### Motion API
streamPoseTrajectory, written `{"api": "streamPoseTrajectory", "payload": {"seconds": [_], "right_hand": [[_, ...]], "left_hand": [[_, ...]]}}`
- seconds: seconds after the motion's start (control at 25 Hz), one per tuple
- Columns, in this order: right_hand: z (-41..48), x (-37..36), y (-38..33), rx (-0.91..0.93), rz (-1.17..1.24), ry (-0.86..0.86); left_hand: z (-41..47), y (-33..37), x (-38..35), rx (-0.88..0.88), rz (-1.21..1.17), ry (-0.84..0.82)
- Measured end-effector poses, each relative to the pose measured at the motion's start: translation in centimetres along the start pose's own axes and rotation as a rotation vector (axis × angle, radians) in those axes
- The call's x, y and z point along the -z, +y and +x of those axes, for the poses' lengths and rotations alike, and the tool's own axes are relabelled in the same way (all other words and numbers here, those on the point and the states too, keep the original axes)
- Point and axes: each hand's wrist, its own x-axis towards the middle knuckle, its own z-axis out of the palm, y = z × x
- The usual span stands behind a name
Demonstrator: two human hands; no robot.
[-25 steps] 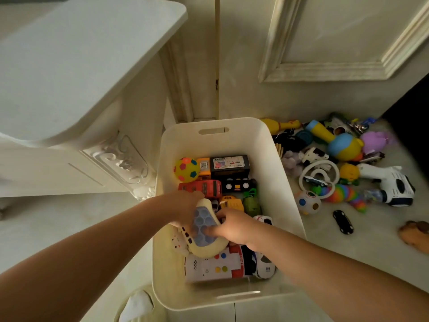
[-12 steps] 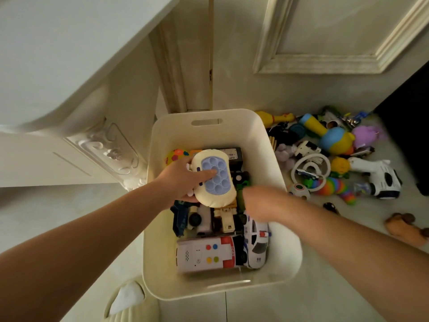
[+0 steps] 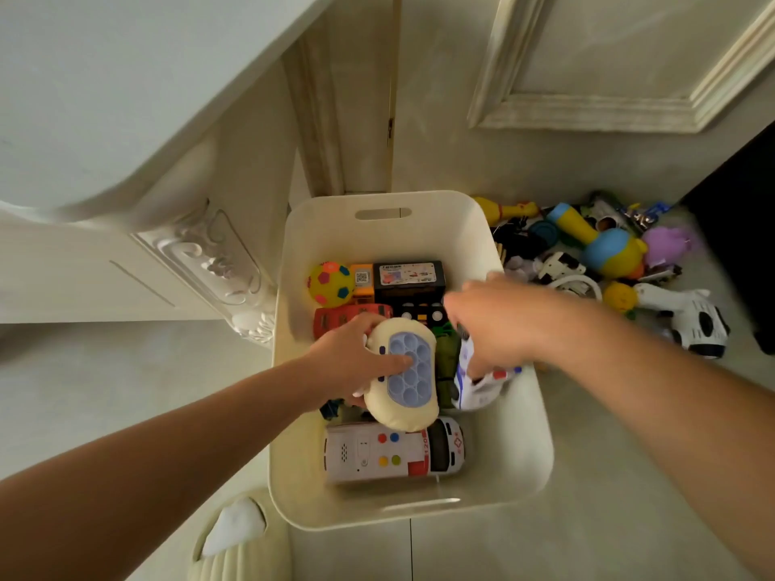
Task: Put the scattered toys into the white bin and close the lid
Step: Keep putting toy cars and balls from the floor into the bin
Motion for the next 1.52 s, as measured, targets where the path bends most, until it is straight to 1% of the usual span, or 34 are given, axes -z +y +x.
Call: {"api": "streamPoseTrajectory", "payload": {"seconds": [0.08,0.12,0.16,0.24,0.28,0.32,0.36,0.4,0.44,0.48,0.6,0.72,0.76,0.88,0.92,1.0,1.08,1.12,1.16,1.2,1.28,1.32,1.36,1.4,1.48,1.52], "right_hand": [[-0.7,3.1,1.3,-0.064,0.045,0.151],[-0.5,3.8,1.7,-0.086,0.097,0.189],[-0.1,3.9,1.8,-0.094,0.147,0.198],[0.9,3.2,1.3,-0.082,0.195,0.156],[1.4,2.6,1.0,-0.069,0.204,0.127],[1.9,2.1,0.9,-0.057,0.211,0.105],[2.2,1.8,0.8,-0.046,0.217,0.091],[2.6,1.6,0.9,-0.040,0.230,0.088],[2.8,1.4,1.1,-0.039,0.254,0.090],[3.1,1.3,1.2,-0.042,0.283,0.094],[3.8,1.0,1.5,-0.047,0.348,0.136],[4.4,1.0,1.0,-0.029,0.419,0.161],[4.7,0.9,0.8,-0.021,0.431,0.166],[5.5,0.6,0.6,-0.037,0.446,0.193],[5.7,0.5,0.6,-0.048,0.460,0.206],[6.1,0.3,0.9,-0.068,0.480,0.210],[6.3,0.0,1.3,-0.078,0.483,0.186],[6.3,-0.2,1.5,-0.085,0.490,0.176],[6.1,-0.3,1.8,-0.098,0.507,0.173],[5.8,-0.2,2.1,-0.114,0.538,0.174],[5.1,0.3,2.3,-0.122,0.631,0.194],[5.0,0.6,2.0,-0.106,0.682,0.208],[5.0,0.6,1.5,-0.076,0.724,0.209],[5.3,0.5,0.6,-0.039,0.749,0.195],[6.4,-0.3,-1.7,0.028,0.772,0.129],[7.0,-0.8,-2.9,0.057,0.791,0.099]], "left_hand": [[0.0,0.2,-1.8,0.027,-0.039,-0.088],[0.1,0.5,-3.0,0.054,-0.036,-0.143],[0.1,0.9,-4.2,0.071,-0.018,-0.193],[0.5,1.0,-6.8,0.073,0.047,-0.262],[0.7,0.9,-7.8,0.046,0.132,-0.264],[0.9,0.6,-8.5,-0.018,0.306,-0.255],[1.0,0.2,-8.7,-0.094,0.520,-0.214],[0.9,-0.2,-8.8,-0.165,0.679,-0.169],[0.7,-0.6,-8.8,-0.199,0.722,-0.160],[0.5,-0.9,-9.0,-0.196,0.660,-0.189],[-0.3,-1.0,-9.9,-0.147,0.309,-0.304],[0.4,-0.5,-9.8,-0.005,0.109,-0.302],[0.5,-0.2,-9.8,0.019,0.095,-0.297],[0.3,0.6,-10.8,-0.018,0.171,-0.231],[0.2,0.9,-11.1,-0.002,0.151,-0.245],[0.3,1.1,-10.9,0.086,0.033,-0.371],[0.4,1.0,-9.1,0.165,-0.086,-0.514],[0.3,0.5,-8.1,0.171,-0.069,-0.538],[0.0,0.2,-6.9,0.171,0.006,-0.519],[0.0,-0.3,-5.7,0.142,0.157,-0.485],[-0.6,-0.5,-2.7,-0.005,0.647,-0.436],[-1.2,-0.5,-1.1,-0.053,0.862,-0.354],[-1.6,-0.4,0.5,-0.098,1.002,-0.242],[-1.9,-0.3,1.9,-0.107,1.017,-0.119],[-2.2,0.2,3.8,-0.153,0.880,0.127],[-2.4,0.7,4.4,-0.185,0.845,0.215]]}}
